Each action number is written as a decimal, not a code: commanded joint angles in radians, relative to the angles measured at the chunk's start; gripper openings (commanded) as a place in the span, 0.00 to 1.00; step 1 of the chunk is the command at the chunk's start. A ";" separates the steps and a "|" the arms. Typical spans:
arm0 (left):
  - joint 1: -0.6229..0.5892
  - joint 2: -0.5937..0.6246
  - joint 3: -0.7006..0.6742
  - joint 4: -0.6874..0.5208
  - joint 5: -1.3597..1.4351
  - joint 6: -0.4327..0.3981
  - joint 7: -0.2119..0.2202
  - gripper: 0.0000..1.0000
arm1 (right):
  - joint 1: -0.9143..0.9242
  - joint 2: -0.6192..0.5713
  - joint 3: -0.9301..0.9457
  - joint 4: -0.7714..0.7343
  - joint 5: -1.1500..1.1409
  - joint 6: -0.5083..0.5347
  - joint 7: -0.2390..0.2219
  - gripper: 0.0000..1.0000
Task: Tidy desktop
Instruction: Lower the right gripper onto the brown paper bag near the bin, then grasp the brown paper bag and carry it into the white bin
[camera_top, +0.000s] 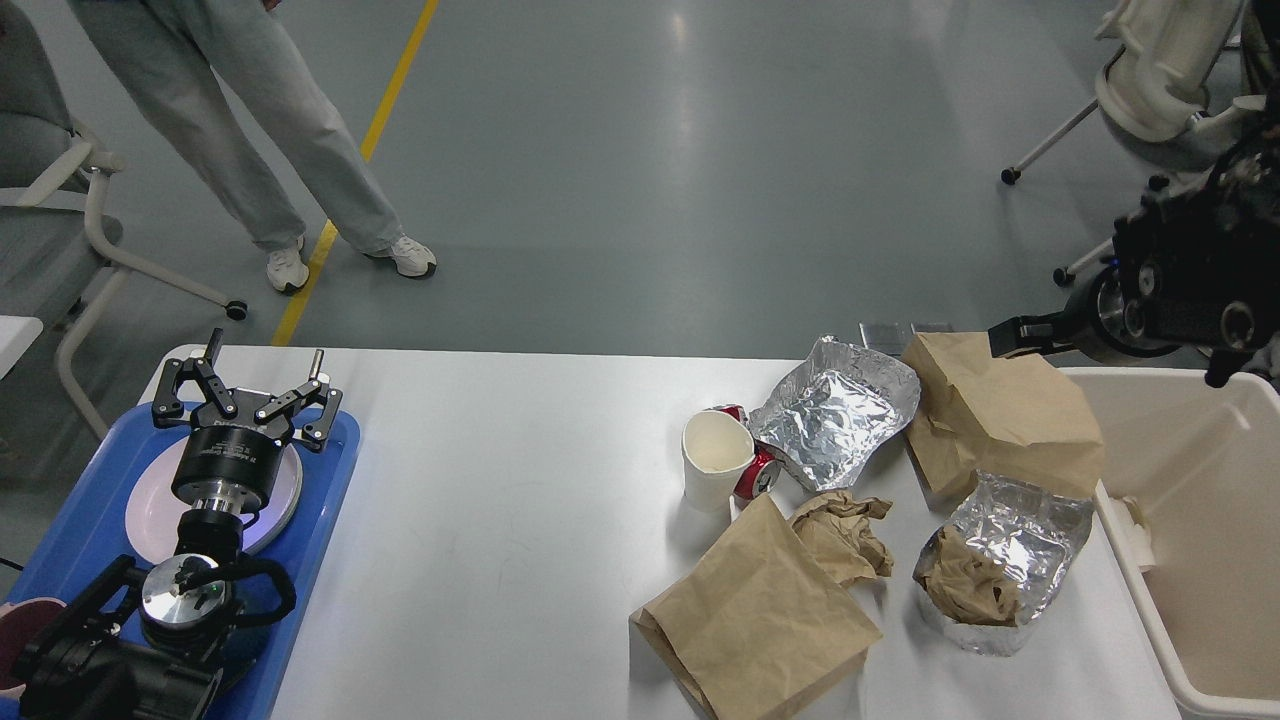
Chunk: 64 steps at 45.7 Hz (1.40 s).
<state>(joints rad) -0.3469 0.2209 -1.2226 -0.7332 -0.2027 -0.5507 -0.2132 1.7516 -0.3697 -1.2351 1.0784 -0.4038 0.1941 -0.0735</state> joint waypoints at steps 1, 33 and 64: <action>-0.001 0.000 0.000 0.000 0.000 -0.001 0.000 0.96 | -0.211 0.096 0.028 -0.234 -0.001 -0.025 0.011 1.00; 0.000 0.000 0.000 0.000 0.000 -0.005 0.000 0.96 | -0.721 0.198 -0.012 -0.836 -0.078 -0.134 0.393 0.97; -0.001 0.000 0.000 0.000 -0.001 -0.005 0.000 0.96 | -0.816 0.256 0.046 -0.861 -0.061 -0.180 0.167 0.82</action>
<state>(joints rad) -0.3476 0.2209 -1.2226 -0.7332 -0.2039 -0.5554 -0.2131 0.9387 -0.1179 -1.1892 0.2165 -0.4648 0.0139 0.0947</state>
